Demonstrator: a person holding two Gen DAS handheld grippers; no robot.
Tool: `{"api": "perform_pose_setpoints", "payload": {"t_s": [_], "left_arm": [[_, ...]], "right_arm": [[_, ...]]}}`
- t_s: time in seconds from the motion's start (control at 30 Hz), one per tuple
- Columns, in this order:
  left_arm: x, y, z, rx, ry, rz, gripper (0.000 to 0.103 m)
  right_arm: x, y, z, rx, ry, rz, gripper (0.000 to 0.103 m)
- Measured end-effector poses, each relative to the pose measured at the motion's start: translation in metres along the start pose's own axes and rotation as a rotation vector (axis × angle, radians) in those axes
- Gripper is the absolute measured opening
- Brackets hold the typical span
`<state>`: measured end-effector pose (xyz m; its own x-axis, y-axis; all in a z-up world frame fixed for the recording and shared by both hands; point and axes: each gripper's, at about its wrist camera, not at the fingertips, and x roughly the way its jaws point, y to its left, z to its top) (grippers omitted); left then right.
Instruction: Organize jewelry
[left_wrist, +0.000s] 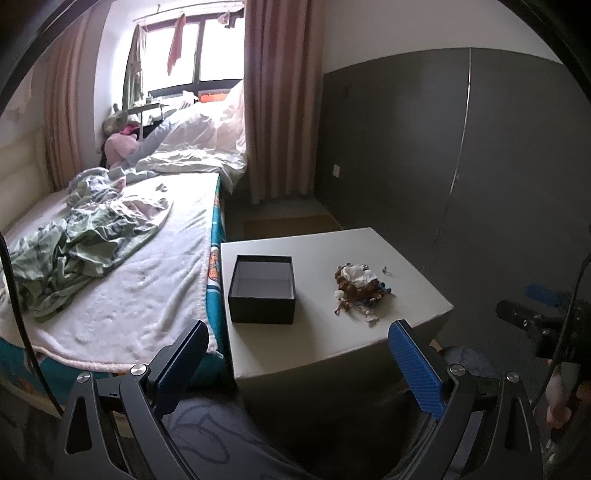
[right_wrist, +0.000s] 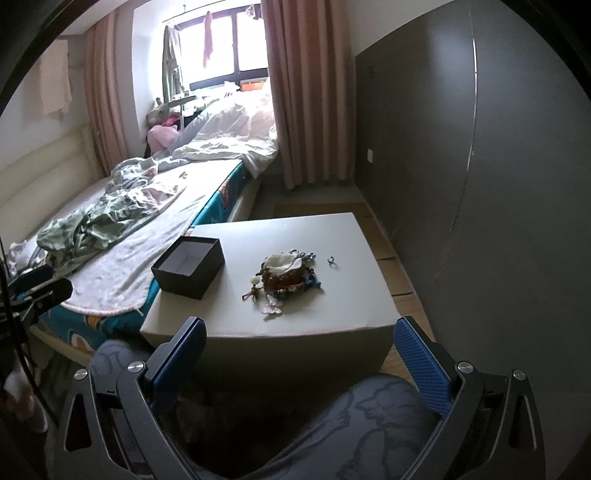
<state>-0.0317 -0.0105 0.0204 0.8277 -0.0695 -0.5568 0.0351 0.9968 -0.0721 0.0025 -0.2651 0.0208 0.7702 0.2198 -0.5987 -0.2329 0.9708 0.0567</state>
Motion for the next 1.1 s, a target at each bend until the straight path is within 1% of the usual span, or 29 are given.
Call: {"api": "perform_pose_setpoints", "payload": {"t_s": [0.23,0.5,1.1], "left_arm": [[-0.002,-0.001,0.0,0.008,0.01,-0.007,0.098],[-0.007,-0.004,0.002,0.01,-0.004,-0.01,0.098],[-0.015,-0.01,0.005,0.012,-0.015,-0.008,0.098]], "right_arm": [[-0.003,0.002,0.002,0.011,-0.003,-0.006,0.102],[-0.008,0.009,0.004,-0.005,-0.008,-0.008,0.102],[-0.018,0.009,0.004,-0.008,-0.018,-0.006,0.102]]}}
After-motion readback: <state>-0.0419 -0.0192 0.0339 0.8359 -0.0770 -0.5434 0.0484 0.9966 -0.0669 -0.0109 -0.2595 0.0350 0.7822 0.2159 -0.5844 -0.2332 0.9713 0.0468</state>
